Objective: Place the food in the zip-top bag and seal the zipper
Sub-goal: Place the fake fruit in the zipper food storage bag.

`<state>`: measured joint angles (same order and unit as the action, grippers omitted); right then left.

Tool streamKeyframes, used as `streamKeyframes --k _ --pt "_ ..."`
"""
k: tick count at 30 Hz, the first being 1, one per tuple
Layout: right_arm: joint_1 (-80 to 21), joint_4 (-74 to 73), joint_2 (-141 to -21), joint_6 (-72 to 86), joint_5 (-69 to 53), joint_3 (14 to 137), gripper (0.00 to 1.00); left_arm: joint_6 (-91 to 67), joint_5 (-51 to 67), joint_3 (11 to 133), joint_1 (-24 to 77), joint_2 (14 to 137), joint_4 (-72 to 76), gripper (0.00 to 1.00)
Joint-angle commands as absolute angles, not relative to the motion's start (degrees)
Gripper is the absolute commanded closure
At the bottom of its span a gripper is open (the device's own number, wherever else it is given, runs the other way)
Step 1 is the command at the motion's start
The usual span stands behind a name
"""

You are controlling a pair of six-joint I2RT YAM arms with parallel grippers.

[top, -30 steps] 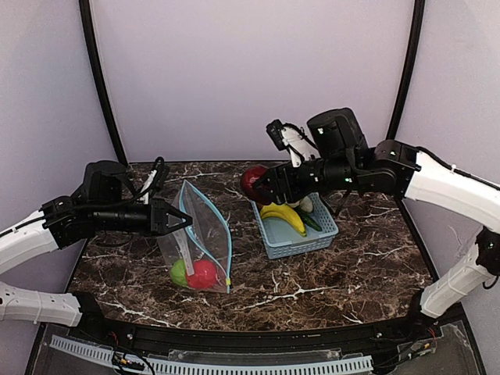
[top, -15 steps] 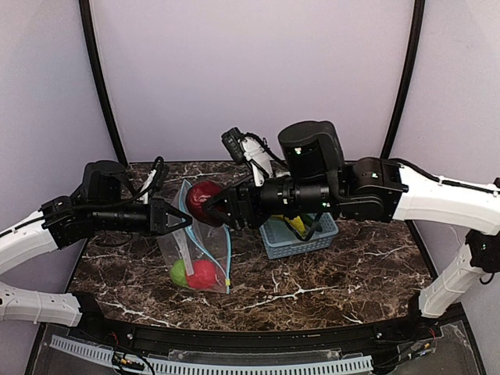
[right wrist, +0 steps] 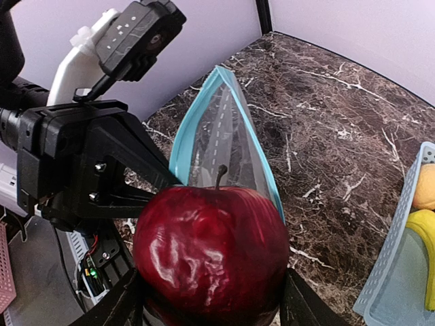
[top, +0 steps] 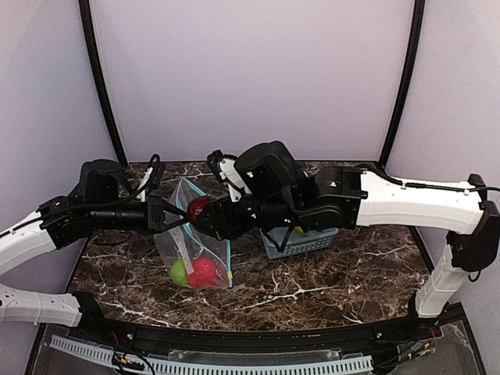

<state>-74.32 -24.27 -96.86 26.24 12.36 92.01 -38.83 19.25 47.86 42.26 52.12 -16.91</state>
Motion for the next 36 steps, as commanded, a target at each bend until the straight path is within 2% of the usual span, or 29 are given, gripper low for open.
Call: streamKeyframes --k 1,8,18,36 --pt "-74.7 -28.2 -98.9 28.3 18.2 93.4 0.46 -39.1 20.0 48.2 42.4 49.9 -16.3 0.99" --pt "-74.6 -31.6 -101.8 28.4 18.7 95.6 0.41 -39.4 20.2 47.5 42.4 49.6 -16.0 0.99" --pt "-74.6 -31.6 -102.0 27.7 17.8 96.8 0.24 -39.1 19.9 47.5 42.3 49.7 -16.2 0.99" --pt "-74.7 -27.9 -93.2 25.6 16.1 92.0 0.11 -39.7 19.5 47.2 42.4 49.7 -16.0 0.99"
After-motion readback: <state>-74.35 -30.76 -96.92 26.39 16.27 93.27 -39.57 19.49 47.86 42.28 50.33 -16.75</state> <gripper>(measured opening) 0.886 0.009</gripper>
